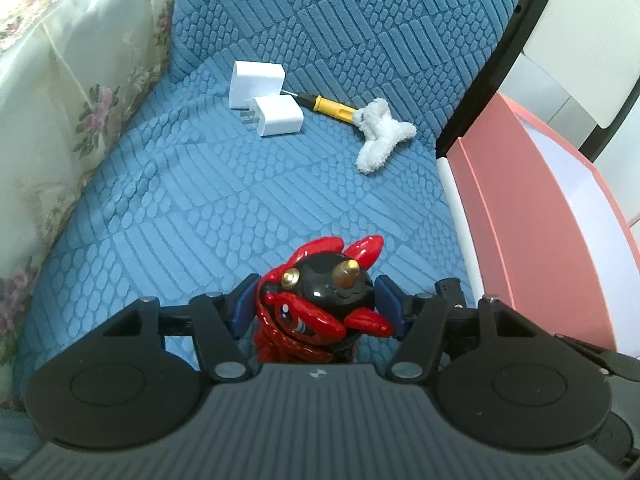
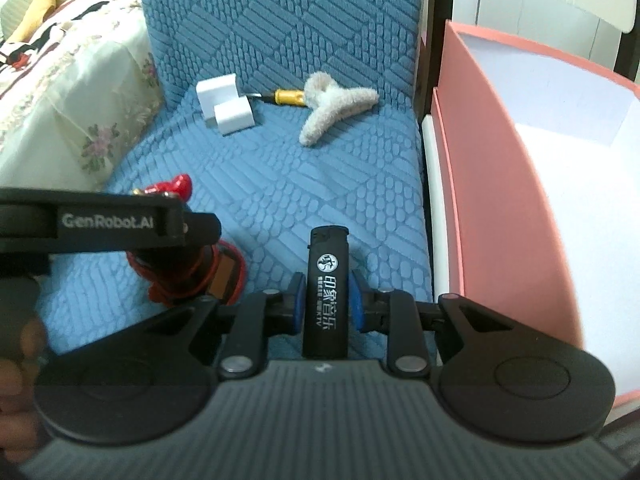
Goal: Organize rigid objects
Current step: 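Lift and carry the figurine in the left tool while the right tool carries the lighter to the pink box, then lower the figurine into the box and open the left tool while the right tool releases the lighter, then raise both open tools out of the pink box, then move the left tool to a white charger block while the right tool approaches the white fuzzy toy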
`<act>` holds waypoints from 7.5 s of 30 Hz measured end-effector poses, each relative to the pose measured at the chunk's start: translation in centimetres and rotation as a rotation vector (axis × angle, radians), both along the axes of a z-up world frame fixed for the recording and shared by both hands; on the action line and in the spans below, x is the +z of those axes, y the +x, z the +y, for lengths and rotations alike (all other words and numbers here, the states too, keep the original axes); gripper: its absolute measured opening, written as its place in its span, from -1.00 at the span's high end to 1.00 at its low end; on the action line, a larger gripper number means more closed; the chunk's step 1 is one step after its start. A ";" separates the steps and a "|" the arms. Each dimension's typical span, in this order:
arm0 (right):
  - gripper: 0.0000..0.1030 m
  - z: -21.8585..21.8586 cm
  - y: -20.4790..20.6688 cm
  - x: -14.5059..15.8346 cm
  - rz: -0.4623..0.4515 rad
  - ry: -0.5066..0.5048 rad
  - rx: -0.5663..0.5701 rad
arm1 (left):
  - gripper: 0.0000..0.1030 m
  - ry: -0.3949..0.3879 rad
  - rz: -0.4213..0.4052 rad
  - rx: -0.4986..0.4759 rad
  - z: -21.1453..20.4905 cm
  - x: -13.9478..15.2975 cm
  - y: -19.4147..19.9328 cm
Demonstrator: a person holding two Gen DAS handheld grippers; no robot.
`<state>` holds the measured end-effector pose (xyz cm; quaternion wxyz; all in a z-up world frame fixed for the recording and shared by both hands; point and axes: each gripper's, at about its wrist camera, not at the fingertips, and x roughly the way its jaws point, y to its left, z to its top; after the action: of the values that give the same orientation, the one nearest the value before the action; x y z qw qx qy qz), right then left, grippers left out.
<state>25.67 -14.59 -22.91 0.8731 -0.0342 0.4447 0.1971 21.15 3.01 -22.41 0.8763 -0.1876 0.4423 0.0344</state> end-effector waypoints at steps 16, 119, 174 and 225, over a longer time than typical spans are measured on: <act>0.49 -2.3 -2.5 6.1 -0.036 0.048 0.007 | -0.25 -0.030 -0.045 0.038 -1.0 7.1 -4.4; 0.47 -23.6 2.1 14.2 -0.047 0.180 -0.169 | -0.30 0.023 -0.144 -0.210 -22.6 17.6 2.7; 0.47 -8.3 -14.3 16.5 -0.172 0.122 -0.053 | -0.37 0.040 -0.254 -0.035 -4.7 19.0 -16.6; -0.18 5.6 7.4 0.4 -0.039 0.105 -0.002 | -0.68 0.060 -0.084 0.099 9.4 1.1 11.5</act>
<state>33.12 -8.94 -22.49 0.8824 0.0082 0.4167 0.2184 32.68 12.38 -21.30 0.8965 -0.1844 0.3942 0.0830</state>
